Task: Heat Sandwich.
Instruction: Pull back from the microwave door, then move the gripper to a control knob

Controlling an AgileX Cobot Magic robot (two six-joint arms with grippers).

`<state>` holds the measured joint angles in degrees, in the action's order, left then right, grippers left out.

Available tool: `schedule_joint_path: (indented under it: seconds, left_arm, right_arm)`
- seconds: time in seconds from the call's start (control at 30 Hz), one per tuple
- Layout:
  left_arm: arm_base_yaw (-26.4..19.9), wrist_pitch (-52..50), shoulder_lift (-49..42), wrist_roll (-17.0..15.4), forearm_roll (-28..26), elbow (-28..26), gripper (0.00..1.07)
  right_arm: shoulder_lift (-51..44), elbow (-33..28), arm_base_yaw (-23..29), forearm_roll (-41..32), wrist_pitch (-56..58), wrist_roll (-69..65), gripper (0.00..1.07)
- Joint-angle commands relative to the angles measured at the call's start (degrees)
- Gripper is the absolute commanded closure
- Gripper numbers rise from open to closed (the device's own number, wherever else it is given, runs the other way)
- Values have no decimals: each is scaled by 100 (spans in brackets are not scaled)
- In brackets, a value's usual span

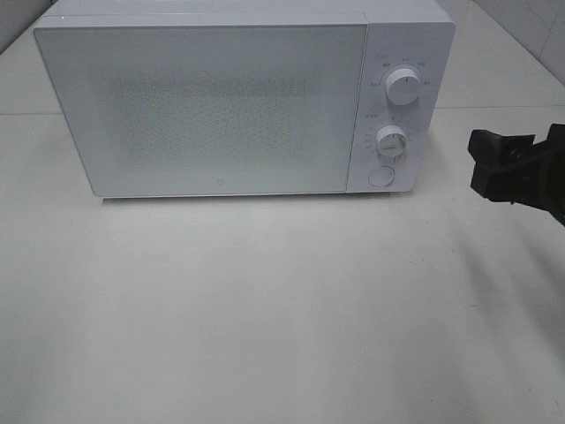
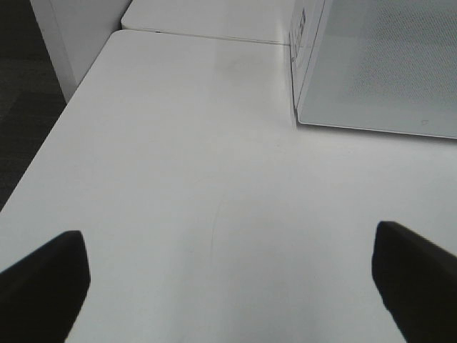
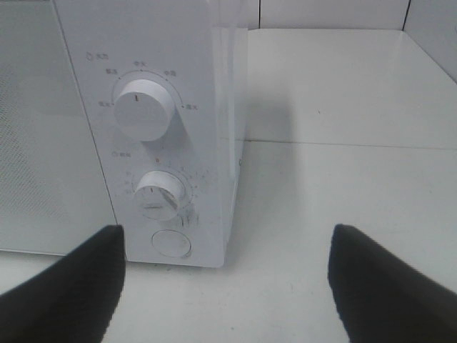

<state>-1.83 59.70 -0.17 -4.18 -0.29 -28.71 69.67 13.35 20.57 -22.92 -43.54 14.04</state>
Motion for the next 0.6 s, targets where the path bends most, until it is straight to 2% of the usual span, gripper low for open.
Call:
schedule_joint_path:
  seconds: [0.03, 0.37, 0.43, 0.47, 0.6]
  left_arm:
    - [-17, -46, -155, -6, -57, 11, 3]
    - [-17, -46, -155, -6, -57, 11, 3]
    - [-17, -46, -155, -6, -57, 11, 3]
    - [-17, -46, -155, -6, -57, 11, 3]
    - [-17, -46, -155, -6, -57, 11, 3]
  right_arm:
    - [115, -6, 390, -596, -413, 407, 31]
    - [1232, -6, 1283, -1249, -1599, 309, 31]
    - [1409, -6, 1478, -1513, -1793, 309, 31]
    - [1576, 0, 1696, -1879, -1977, 315, 31]
    - [1839, 0, 2097, -2332, -2338, 315, 31]
